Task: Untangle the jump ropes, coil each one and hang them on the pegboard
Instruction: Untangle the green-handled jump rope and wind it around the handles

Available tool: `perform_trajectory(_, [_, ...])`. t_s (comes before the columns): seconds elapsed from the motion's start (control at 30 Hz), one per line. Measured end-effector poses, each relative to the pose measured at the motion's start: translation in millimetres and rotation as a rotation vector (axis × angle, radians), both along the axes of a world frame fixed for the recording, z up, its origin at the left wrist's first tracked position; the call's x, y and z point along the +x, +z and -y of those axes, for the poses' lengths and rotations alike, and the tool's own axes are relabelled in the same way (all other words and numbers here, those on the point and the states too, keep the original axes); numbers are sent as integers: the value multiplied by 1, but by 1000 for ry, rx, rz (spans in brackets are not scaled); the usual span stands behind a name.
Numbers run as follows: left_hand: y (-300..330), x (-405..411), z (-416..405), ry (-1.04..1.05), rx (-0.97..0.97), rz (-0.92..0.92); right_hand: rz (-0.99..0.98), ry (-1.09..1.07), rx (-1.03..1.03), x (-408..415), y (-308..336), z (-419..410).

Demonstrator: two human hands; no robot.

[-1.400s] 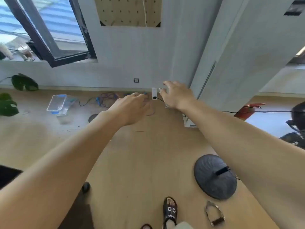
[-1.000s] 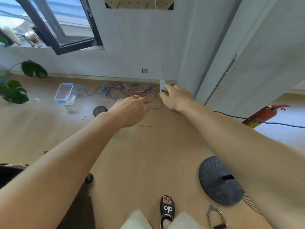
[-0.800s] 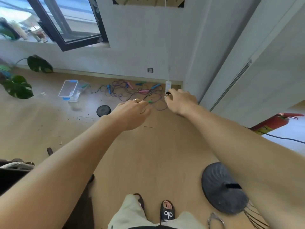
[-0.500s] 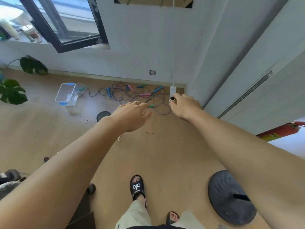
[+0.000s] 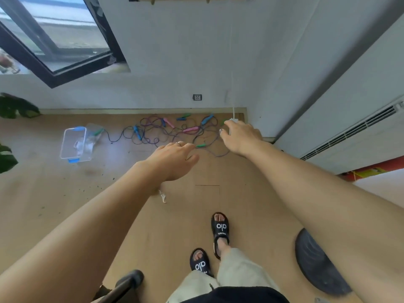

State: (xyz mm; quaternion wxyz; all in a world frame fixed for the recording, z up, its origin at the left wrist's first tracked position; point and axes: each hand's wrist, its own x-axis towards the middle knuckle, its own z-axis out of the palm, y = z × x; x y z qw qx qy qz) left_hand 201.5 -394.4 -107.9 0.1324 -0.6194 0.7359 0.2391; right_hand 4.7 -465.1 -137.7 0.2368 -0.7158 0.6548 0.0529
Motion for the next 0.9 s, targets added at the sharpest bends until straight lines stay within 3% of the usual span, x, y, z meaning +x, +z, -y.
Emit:
perform_trajectory(0.47, [-32, 56, 152, 71, 79, -27, -14, 120, 101, 90, -49, 173])
perform_trajectory(0.9, [-61, 188, 283, 43, 138, -50, -71, 80, 141, 207, -85, 277])
